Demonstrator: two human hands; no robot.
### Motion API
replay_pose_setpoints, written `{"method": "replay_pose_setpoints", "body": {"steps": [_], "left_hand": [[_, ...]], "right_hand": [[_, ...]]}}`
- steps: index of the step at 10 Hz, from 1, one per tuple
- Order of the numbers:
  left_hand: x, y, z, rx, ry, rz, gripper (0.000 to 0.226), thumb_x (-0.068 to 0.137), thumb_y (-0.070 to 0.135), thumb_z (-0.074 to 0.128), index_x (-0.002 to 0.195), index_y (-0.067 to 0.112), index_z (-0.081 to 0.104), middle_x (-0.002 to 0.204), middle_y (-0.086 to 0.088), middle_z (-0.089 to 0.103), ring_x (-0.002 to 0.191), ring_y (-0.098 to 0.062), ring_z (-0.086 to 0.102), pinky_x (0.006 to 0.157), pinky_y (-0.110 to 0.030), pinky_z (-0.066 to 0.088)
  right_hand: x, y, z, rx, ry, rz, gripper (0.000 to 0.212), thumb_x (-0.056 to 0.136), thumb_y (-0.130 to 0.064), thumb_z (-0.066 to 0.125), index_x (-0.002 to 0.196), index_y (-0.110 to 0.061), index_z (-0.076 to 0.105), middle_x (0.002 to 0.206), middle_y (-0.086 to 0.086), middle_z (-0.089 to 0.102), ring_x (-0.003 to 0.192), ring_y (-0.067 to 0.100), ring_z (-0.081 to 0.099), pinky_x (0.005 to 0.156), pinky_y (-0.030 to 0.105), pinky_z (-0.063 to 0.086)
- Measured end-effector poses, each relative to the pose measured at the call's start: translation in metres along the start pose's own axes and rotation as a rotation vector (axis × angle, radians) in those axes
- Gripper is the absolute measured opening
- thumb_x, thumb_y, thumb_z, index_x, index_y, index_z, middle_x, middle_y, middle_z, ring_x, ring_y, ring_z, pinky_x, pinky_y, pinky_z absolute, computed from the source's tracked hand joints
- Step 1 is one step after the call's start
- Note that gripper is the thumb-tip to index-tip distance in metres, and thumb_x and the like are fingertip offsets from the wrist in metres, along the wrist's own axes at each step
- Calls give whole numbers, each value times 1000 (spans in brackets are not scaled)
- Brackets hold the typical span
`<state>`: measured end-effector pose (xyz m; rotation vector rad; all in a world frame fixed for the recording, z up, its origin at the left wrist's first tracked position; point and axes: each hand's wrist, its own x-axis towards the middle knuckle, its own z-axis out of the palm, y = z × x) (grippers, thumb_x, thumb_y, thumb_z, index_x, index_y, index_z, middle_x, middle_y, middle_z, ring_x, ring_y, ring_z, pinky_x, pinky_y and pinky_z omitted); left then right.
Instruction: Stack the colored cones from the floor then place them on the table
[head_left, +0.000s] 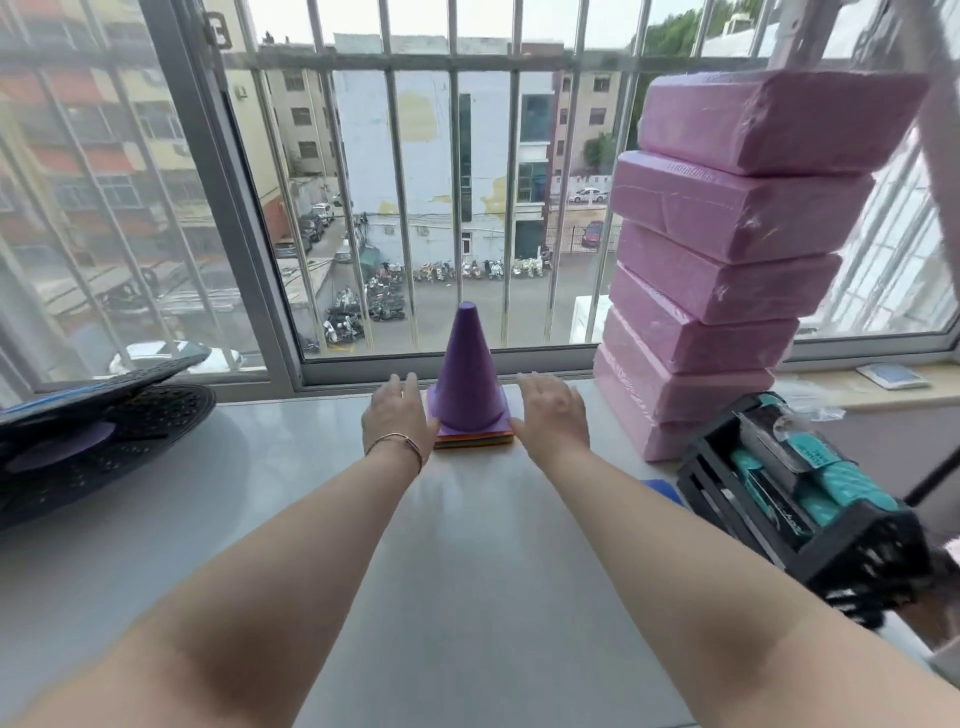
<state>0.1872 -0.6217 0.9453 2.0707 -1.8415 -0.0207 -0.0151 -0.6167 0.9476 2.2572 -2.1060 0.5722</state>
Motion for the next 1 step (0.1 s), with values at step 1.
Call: {"method": "replay_pose_setpoints", "body": {"steps": [1], "left_hand": [[-25, 3, -5, 232, 85, 70, 77, 90, 49, 49, 151, 17, 16, 160, -8, 19, 148, -24, 16, 117, -46, 20]], "right_hand": [[-14, 3, -12, -166, -1, -84, 68, 102, -41, 52, 160, -16, 27, 168, 6, 28, 158, 28, 20, 130, 49, 13]]}}
